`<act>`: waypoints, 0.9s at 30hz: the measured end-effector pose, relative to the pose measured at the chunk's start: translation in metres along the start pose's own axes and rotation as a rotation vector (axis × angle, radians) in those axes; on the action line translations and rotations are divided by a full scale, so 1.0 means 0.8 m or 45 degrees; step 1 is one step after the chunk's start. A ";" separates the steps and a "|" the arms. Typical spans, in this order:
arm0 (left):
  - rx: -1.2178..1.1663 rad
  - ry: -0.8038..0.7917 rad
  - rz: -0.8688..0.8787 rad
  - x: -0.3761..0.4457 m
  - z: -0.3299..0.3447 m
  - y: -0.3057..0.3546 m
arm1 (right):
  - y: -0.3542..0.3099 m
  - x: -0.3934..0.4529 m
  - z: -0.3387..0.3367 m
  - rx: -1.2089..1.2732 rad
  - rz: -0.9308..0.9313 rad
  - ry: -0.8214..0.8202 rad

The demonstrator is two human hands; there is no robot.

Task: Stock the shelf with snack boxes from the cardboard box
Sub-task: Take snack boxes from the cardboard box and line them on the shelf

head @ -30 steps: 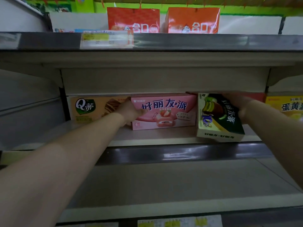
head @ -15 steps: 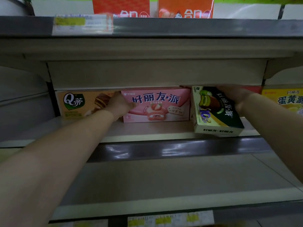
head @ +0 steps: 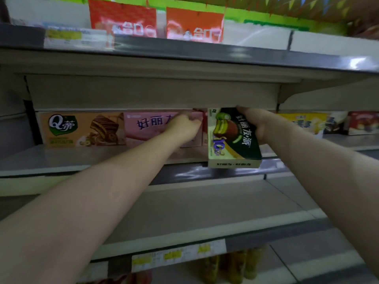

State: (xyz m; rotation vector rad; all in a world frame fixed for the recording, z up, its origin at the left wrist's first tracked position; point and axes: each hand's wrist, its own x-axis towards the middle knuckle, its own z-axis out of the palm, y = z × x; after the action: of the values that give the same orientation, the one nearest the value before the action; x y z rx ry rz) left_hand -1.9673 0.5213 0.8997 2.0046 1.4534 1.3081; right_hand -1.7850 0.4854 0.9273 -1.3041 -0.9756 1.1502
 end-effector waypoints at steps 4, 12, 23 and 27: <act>-0.695 -0.116 -0.070 -0.026 0.028 0.039 | 0.006 -0.054 -0.028 -0.066 -0.013 0.020; -0.754 -1.184 -0.126 -0.122 0.071 0.097 | 0.049 -0.190 -0.126 -0.422 0.123 0.157; -1.107 -1.138 -0.495 -0.262 0.263 0.253 | 0.132 -0.371 -0.400 -0.446 0.265 0.724; -1.167 -1.147 -0.529 -0.323 0.341 0.325 | 0.143 -0.406 -0.492 -0.130 0.212 0.874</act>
State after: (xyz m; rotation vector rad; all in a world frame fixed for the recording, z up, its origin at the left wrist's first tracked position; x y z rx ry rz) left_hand -1.6092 0.2486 0.8203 1.2585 0.5913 0.5487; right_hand -1.4715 0.0814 0.8181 -1.7251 -0.4259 0.6854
